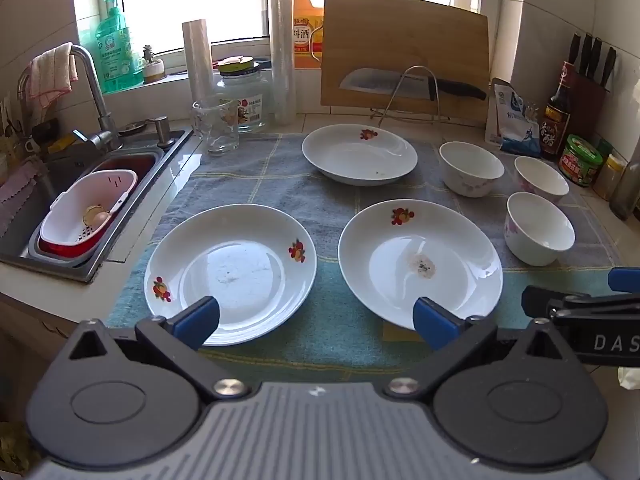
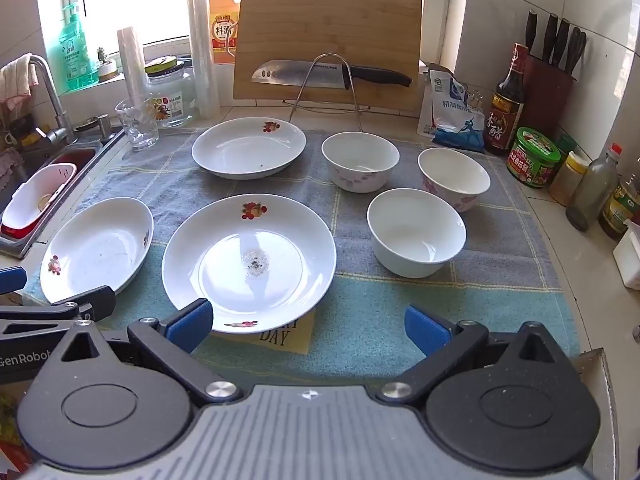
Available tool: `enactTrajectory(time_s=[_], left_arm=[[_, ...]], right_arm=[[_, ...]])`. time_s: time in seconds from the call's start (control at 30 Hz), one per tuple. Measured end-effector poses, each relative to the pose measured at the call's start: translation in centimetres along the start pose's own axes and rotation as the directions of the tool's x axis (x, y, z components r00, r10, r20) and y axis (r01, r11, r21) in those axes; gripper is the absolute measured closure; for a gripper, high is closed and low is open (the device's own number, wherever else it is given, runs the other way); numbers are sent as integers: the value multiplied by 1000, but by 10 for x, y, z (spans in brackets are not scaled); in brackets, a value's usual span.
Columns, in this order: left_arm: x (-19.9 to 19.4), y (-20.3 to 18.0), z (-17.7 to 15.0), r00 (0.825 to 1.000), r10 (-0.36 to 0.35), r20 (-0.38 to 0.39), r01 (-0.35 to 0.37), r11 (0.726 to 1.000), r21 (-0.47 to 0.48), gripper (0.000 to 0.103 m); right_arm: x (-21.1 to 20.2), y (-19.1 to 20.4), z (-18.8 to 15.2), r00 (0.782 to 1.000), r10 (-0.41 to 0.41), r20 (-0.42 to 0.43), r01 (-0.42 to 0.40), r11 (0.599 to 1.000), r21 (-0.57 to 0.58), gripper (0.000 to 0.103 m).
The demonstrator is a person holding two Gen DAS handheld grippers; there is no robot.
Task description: Organize plates and bowls
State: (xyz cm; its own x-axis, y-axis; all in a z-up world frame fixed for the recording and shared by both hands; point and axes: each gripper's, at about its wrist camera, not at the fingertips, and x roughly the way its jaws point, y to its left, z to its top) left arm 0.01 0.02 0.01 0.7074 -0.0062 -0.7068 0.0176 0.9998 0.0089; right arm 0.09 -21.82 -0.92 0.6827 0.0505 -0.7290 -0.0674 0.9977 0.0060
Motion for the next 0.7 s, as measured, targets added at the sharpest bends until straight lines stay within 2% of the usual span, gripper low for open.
enactTrajectory(time_s=[0.23, 0.5, 0.7], left_arm=[[-1, 3, 2, 1000, -5, 8, 5, 1000, 1, 1], [-4, 4, 7, 1000, -2, 15, 1, 1000, 6, 1], [-6, 2, 4, 1000, 2, 20, -2, 1000, 1, 1]], right_arm=[[2, -3, 0, 1000, -3, 1, 3, 1000, 3, 0], [-5, 11, 2, 1000, -6, 4, 6, 1000, 9, 0], [-2, 1, 1, 1000, 12, 9, -12, 1000, 12, 0]])
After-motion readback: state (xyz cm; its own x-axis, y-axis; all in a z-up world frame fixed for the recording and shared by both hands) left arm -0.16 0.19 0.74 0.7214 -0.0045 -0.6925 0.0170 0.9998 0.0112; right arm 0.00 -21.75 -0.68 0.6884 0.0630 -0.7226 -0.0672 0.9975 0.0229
